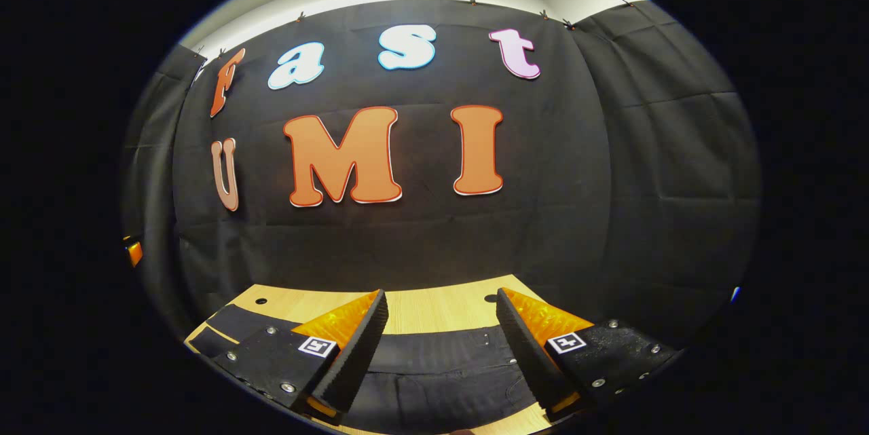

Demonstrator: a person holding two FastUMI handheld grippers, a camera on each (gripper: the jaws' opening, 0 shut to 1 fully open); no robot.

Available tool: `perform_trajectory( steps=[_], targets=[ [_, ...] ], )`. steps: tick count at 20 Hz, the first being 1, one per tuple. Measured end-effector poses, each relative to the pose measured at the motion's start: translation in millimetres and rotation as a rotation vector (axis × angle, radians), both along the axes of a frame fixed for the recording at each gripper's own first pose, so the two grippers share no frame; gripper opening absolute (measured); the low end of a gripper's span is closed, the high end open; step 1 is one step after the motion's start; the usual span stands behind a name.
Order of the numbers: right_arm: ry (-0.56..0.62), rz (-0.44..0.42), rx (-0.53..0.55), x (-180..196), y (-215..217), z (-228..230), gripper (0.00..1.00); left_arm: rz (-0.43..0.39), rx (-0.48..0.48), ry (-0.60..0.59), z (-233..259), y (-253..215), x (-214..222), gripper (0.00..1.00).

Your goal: Grasp the waist and the cuffs of the jeans and fold them to make the two legs overlap; first hold the waist and fold one-third of the jeans toward the cuffs, then hold the cuffs and fold the remaining one-third in the same direction to finish folding.

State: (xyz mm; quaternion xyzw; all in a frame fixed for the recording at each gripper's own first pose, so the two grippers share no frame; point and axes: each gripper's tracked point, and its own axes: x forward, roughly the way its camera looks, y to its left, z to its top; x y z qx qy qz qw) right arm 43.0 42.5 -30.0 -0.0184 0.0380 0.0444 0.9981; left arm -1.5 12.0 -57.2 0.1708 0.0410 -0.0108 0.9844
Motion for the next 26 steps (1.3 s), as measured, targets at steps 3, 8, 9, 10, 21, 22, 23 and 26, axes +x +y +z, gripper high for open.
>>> perform_trajectory(
  steps=[3, 8, 9, 10, 21, 22, 23, 26],
  targets=[
    [0.056, 0.03, 0.0, 8.5, 12.2, -19.2, 0.97, -0.021, 0.287, 0.1, -59.0, 23.4, -5.9, 1.0],
    [0.102, 0.04, -0.026, 12.0, 11.8, -42.0, 0.98, -0.395, 0.887, 0.424, -232.5, 23.4, -51.2, 0.98],
    [0.122, 0.03, -0.029, 11.4, 4.7, -49.3, 0.97, -0.441, 0.953, 0.443, -252.6, 19.6, -58.5, 0.99],
    [0.13, 0.021, -0.03, 10.7, -0.8, -52.7, 0.97, -0.487, 1.011, 0.494, -280.1, 20.1, -71.8, 0.98],
    [0.193, -0.064, 0.02, 8.5, -44.9, -71.1, 1.0, -0.7, 1.289, 0.665, -345.6, 28.4, -87.5, 0.98],
    [0.186, -0.067, 0.012, 10.0, -45.8, -68.9, 0.98, -0.706, 1.308, 0.683, -353.1, 31.9, -85.1, 0.98],
    [0.195, -0.063, 0.014, 11.3, -44.8, -69.1, 0.97, -0.704, 1.346, 0.694, -356.2, 35.5, -83.8, 0.98],
    [0.208, -0.034, 0.05, 11.7, -34.5, -65.8, 0.98, -0.744, 1.416, 0.679, -363.9, 35.2, -84.6, 0.98]
  ],
)
